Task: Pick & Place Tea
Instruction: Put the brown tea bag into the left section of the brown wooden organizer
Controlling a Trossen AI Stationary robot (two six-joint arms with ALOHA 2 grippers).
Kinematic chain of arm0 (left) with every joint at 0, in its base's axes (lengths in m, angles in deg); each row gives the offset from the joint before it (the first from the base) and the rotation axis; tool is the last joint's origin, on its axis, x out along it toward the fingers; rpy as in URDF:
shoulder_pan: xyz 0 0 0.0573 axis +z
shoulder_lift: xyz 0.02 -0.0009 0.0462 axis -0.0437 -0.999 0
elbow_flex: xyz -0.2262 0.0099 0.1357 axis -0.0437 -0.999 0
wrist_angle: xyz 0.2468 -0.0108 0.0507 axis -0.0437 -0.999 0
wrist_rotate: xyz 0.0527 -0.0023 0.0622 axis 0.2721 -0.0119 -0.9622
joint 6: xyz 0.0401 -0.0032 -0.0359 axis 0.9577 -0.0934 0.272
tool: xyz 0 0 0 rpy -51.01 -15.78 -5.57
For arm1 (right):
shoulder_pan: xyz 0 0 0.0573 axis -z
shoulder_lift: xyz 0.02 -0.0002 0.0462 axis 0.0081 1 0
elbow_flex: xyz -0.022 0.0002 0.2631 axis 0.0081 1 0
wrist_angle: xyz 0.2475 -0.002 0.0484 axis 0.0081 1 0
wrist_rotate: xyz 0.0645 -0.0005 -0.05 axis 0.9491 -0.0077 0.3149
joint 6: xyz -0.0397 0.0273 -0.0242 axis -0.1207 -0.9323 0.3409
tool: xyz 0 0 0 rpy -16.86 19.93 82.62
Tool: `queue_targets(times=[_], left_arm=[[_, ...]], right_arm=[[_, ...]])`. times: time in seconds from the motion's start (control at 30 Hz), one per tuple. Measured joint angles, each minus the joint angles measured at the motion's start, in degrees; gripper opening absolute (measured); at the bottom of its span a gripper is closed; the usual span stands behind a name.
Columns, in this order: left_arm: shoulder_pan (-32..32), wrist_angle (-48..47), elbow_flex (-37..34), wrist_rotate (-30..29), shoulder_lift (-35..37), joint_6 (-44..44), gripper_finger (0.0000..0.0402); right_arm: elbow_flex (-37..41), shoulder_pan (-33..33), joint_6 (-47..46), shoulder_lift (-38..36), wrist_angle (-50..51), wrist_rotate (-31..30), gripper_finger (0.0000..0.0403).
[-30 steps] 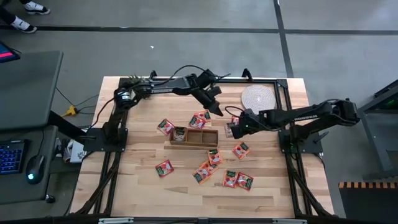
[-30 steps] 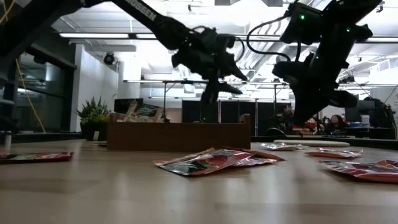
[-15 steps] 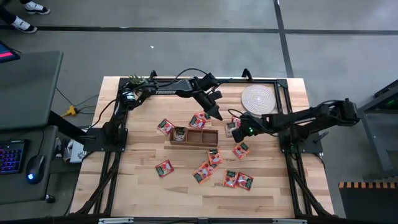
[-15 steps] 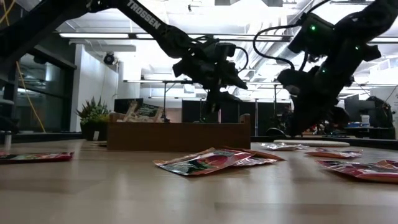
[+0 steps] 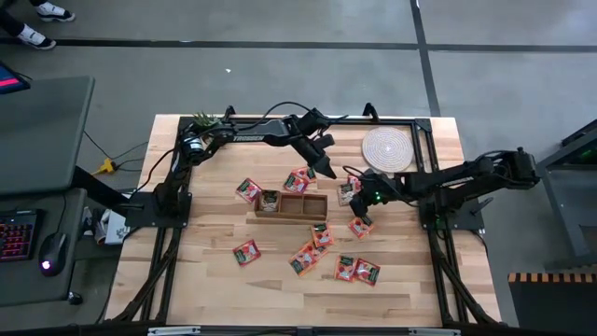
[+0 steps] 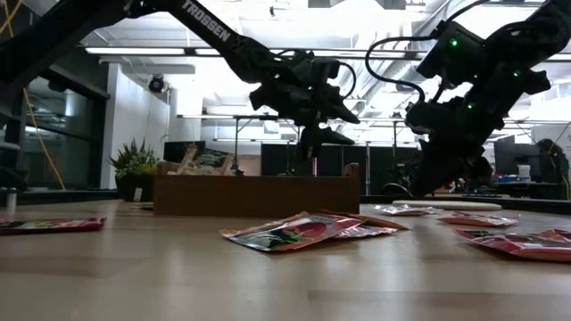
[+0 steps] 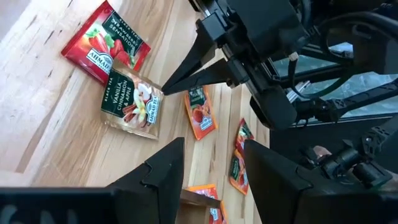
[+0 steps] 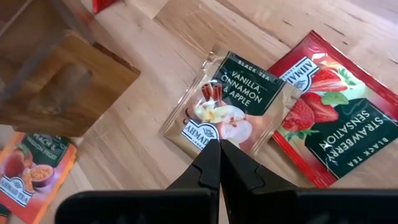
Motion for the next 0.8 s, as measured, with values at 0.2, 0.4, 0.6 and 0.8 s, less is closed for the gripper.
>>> queue_targets(times=[0.2, 0.4, 0.6, 0.8], left_arm=[[0.00, 0.00, 0.00, 0.00, 0.02, -0.02, 0.0163], [0.00, 0.00, 0.00, 0.00, 0.04, -0.04, 0.0163], [0.00, 0.00, 0.00, 0.00, 0.07, -0.17, 0.0163], [0.00, 0.00, -0.02, -0.62, 0.07, -0.19, 0.0163]], right_arm=[[0.00, 0.01, 1.39, 0.00, -0.04, 0.02, 0.0000], [0.00, 0.01, 2.27, 0.09, 0.70, -0.02, 0.0000], [-0.02, 0.01, 2.44, 3.21, -1.16, 1.07, 0.0000], [-0.31, -0.01, 1.70, 7.39, -3.05, 1.41, 0.0000]])
